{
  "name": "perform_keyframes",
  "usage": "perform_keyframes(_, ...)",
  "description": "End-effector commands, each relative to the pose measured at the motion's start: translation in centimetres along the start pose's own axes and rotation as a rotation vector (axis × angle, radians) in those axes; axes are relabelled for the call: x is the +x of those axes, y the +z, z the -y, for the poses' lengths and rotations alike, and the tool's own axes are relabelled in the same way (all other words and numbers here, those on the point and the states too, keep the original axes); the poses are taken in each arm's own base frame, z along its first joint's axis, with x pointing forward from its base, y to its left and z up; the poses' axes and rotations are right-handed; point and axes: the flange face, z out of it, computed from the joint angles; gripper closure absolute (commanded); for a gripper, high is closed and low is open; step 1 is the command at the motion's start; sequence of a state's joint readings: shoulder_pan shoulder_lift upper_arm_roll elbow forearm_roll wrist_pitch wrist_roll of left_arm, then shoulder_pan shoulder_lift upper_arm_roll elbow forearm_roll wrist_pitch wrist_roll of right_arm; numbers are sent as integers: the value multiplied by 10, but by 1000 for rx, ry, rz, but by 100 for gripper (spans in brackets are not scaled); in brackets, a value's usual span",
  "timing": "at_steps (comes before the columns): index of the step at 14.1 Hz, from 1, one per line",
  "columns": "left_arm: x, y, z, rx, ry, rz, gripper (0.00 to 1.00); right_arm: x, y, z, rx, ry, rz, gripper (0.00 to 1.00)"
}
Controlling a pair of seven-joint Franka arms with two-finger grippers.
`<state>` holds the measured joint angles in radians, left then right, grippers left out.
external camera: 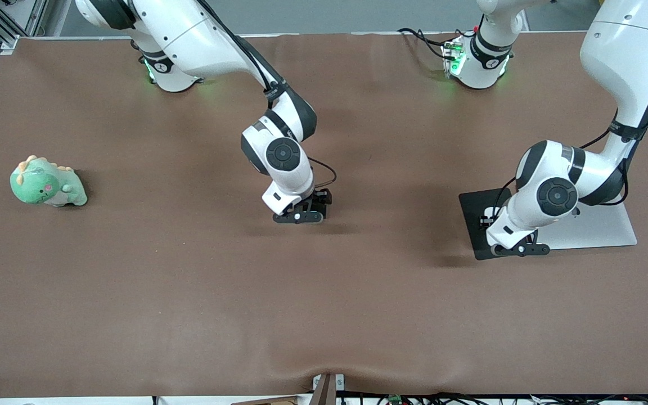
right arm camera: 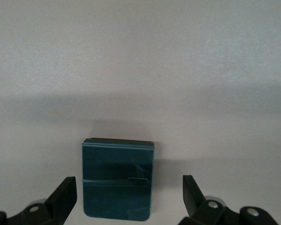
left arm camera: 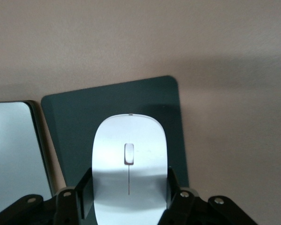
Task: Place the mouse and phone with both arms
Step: 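Lower the mouse onto the pad while the right gripper lifts the phone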
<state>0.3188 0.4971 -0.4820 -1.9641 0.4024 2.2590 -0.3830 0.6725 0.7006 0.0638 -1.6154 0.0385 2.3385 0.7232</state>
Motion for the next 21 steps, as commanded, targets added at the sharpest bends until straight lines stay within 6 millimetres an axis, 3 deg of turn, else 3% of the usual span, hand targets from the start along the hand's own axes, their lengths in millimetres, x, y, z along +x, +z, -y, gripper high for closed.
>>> perform_keyframes(1,-25,24,0,-22,26,-32,52,8,7,16,-2,42,-25,0)
perform_keyframes(4,-33,39,19,-16,28,-45,50,8,20,22,-15,59,-29,0)
perform_keyframes(7,-35,40,34,-3,19,-45,49,6,30,22,-39,61,-34,0)
perform_keyframes(14,-30,46,31,-23,22,-65,47,0,44,25,-51,81,-23,0)
perform_keyframes(16,-28,45,32,-25,20,-71,41,1,49,23,-56,90,-20,0)
perform_keyframes(17,-26,44,32,-26,19,-74,33,1,50,23,-58,92,-19,0)
perform_keyframes(19,-23,40,33,-27,12,-82,0,1,49,25,-55,92,-22,0)
perform_keyframes(20,-22,39,34,-27,9,-84,0,1,50,26,-64,78,-32,0)
perform_keyframes(21,-21,38,34,-26,11,-87,0,1,50,26,-78,55,-48,34)
